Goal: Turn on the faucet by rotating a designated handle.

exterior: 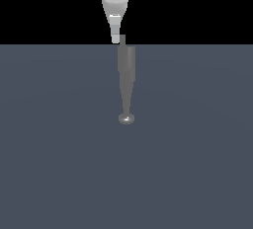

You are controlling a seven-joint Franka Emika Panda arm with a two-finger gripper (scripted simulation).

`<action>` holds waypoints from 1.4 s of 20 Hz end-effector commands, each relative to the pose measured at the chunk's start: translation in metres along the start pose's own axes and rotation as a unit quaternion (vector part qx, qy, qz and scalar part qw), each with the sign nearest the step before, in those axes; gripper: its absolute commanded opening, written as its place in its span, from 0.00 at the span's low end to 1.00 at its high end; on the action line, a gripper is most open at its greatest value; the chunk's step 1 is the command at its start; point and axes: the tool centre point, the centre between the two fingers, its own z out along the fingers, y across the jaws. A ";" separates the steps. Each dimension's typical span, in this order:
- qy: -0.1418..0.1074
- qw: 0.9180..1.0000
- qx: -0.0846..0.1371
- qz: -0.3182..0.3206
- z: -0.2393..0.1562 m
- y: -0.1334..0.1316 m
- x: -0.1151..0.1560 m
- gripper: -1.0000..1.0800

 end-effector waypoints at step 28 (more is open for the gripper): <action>0.000 1.000 -0.002 0.004 0.001 -0.039 0.107 0.00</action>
